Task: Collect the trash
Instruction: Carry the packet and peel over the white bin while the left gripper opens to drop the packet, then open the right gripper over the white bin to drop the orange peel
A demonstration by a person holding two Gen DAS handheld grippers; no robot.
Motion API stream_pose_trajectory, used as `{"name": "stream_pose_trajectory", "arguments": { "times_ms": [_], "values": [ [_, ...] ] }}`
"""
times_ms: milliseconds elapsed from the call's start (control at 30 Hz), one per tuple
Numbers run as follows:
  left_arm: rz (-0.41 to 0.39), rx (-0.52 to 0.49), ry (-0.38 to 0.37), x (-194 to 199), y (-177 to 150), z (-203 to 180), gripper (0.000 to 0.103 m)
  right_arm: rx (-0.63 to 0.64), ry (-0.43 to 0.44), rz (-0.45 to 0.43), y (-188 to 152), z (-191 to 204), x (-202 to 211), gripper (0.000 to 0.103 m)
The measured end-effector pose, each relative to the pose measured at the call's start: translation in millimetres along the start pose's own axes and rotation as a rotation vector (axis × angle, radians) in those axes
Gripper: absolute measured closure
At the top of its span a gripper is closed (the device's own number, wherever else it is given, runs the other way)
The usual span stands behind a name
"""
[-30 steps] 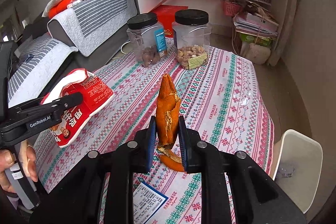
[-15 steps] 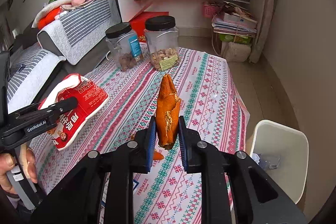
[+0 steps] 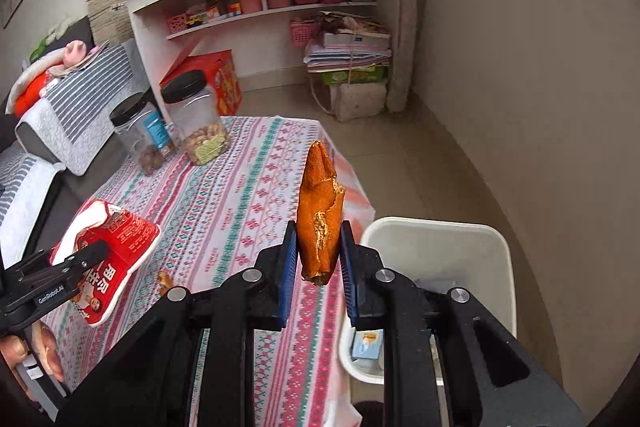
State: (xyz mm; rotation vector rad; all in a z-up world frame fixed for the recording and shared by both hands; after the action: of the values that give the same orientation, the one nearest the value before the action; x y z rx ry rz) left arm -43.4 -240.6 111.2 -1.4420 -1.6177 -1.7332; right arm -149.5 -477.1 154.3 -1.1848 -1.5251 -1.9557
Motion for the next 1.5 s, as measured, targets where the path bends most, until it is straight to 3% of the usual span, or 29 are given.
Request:
{"name": "stream_pose_trajectory", "arguments": {
  "times_ms": [233, 300, 367, 533, 600, 700, 1000, 1067, 1167, 1500],
  "values": [
    [0.013, -0.068, -0.063, -10.0, 10.6, -64.5, 0.050, -0.142, -0.071, 0.007, -7.0, -64.2, 11.7, 0.078],
    [0.017, -0.093, -0.082, -13.5, 12.8, -87.1, 0.050, -0.191, -0.100, -0.007, -9.5, -83.5, 17.6, 0.059],
    [0.023, -0.118, -0.104, -16.9, 14.9, -108.8, 0.050, -0.227, -0.121, -0.020, -11.6, -99.4, 23.6, 0.049],
    [0.034, -0.178, -0.143, -24.2, 15.6, -160.1, 0.050, -0.295, -0.185, -0.060, -15.7, -130.9, 40.1, 0.034],
    [0.041, -0.198, -0.156, -26.2, 15.0, -177.9, 0.050, -0.311, -0.220, -0.091, -17.7, -138.5, 48.7, 0.021],
    [0.053, -0.227, -0.175, -29.3, 15.1, -203.4, 0.050, -0.332, -0.251, -0.123, -19.4, -148.5, 59.0, 0.014],
    [0.053, -0.300, -0.247, -32.0, 24.1, -270.3, 0.048, -0.403, -0.336, -0.168, -24.6, -179.1, 78.2, 0.009],
    [0.065, -0.293, -0.249, -32.7, 26.7, -275.5, 0.036, -0.413, -0.346, -0.174, -26.4, -184.3, 81.6, 0.008],
    [0.060, -0.282, -0.249, -28.3, 26.6, -272.3, 0.030, -0.407, -0.352, -0.176, -25.9, -184.4, 81.6, 0.007],
    [0.050, -0.209, -0.148, -20.7, 22.7, -224.5, 0.025, -0.309, -0.343, -0.143, -22.4, -156.8, 75.8, 0.007]
  ]
}}
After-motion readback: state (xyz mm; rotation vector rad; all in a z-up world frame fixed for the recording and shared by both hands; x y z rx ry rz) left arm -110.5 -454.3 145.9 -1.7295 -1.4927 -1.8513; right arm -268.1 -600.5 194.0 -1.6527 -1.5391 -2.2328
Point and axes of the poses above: each gripper's, at about its wrist camera, not at the fingertips, and x roughly against the way its jaws point, z to its left, y to its top, the point moved 2 cm from there along -x, roughly the way its jaws point, and after that the axes turned 10 degrees about z, right-handed, at the moved point
